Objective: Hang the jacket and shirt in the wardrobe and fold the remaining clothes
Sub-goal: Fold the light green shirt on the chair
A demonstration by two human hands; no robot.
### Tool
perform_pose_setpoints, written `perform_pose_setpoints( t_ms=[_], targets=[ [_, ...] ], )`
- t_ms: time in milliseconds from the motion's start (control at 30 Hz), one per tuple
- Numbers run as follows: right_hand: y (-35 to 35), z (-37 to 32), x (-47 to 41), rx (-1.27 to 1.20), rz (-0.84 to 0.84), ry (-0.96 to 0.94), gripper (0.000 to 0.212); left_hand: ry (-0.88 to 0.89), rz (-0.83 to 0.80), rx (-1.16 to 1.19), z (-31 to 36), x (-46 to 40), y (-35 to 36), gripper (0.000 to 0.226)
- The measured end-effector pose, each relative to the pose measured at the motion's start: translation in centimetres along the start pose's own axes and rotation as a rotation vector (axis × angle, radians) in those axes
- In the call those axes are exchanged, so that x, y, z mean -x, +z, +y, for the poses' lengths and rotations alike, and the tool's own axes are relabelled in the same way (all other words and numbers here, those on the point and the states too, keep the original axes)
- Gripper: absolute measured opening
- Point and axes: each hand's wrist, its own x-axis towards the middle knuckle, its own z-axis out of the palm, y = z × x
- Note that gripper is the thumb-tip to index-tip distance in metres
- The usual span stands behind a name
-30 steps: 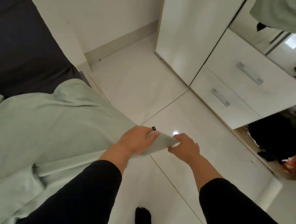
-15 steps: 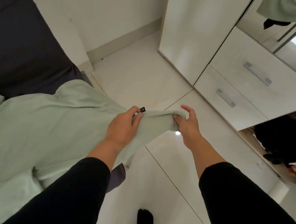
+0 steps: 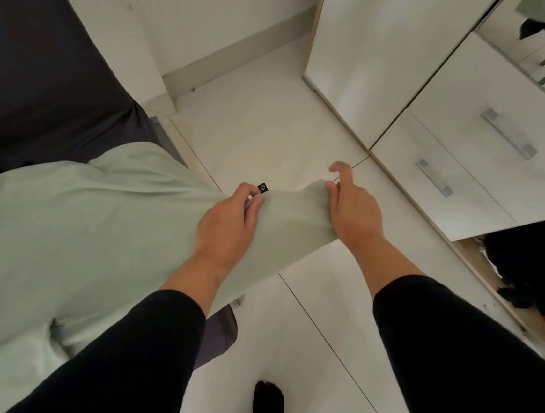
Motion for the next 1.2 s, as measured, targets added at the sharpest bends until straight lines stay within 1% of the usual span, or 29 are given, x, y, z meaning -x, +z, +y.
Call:
perform_pose_setpoints(
  t_ms=[67, 133, 167, 200, 233, 333, 367, 400, 500, 567, 667, 767, 800, 833, 900, 1000, 1100, 1200],
  targets=[
    [-0.4, -0.6, -0.5, 0.221, -0.112, -0.104, 0.031, -0.029, -0.077, -0.064, -0.9, 0.3, 0.2, 0.024],
    [-0.5, -1.1, -0.6, 0.315, -0.164, -0.125, 0.033, -0.084, -0.228, -0.194, -2.1, 0.9, 0.2, 0.027],
    [-0.4, -1.3, -0.5, 0.335, -0.175, -0.117, 0.034, -0.1, -0.273, -0.242, -2.5, 1.2, 0.2, 0.027],
    [-0.3, -1.4, -0.5, 0.344, -0.187, -0.107, 0.038, -0.097, -0.271, -0.253, -2.5, 1.3, 0.0, 0.026],
    [-0.2, -1.4, -0.5, 0.35, -0.195, -0.106, 0.041, -0.071, -0.228, -0.236, -2.2, 1.4, -0.2, 0.025],
    [-0.1, -1.3, -0.6, 0.407, -0.148, -0.12, 0.044, 0.058, -0.033, -0.15, -0.3, 0.7, -1.0, 0.025],
    [-0.1, -1.3, -0.7, 0.429, -0.129, -0.111, 0.043, 0.074, -0.016, -0.149, 0.0, 0.4, -1.2, 0.025],
    [-0.1, -1.2, -0.8, 0.452, -0.123, -0.104, 0.041, 0.061, -0.042, -0.169, -0.1, 0.1, -1.2, 0.026],
    [0.8, -1.1, -0.8, 0.531, -0.153, -0.111, 0.038, -0.075, -0.223, -0.318, -2.0, 0.0, -1.4, 0.027],
    [1.6, -1.2, -0.8, 0.589, -0.199, -0.113, 0.038, -0.132, -0.281, -0.382, -3.0, 0.5, -1.6, 0.029],
    [2.6, -1.2, -0.7, 0.669, -0.236, -0.094, 0.051, -0.102, -0.241, -0.431, -3.3, 1.2, -2.0, 0.03],
    [2.9, -1.1, -0.5, 0.705, -0.216, -0.035, 0.066, -0.042, -0.092, -0.438, -3.4, 1.8, -2.5, 0.033],
    [2.9, -1.3, -0.3, 0.71, -0.213, -0.009, 0.069, -0.009, -0.065, -0.422, -3.5, 2.1, -2.7, 0.035],
    [2.9, -1.7, -0.1, 0.711, -0.224, 0.002, 0.07, 0.011, -0.074, -0.406, -3.7, 2.5, -2.8, 0.036],
    [3.3, -2.8, 0.7, 0.681, -0.277, -0.03, 0.069, -0.015, -0.12, -0.386, -4.3, 3.2, -2.9, 0.036],
    [4.8, -5.1, 2.4, 0.554, -0.369, -0.183, 0.063, -0.091, -0.109, -0.373, -4.9, 4.2, -3.7, 0.037],
    [6.4, -8.0, 4.3, 0.376, -0.372, -0.341, 0.05, -0.098, -0.118, -0.347, -5.3, 5.4, -5.0, 0.047],
    [7.3, -11.3, 6.0, 0.195, -0.365, -0.401, 0.039, -0.161, -0.167, -0.368, -6.6, 6.9, -7.2, 0.039]
  ],
)
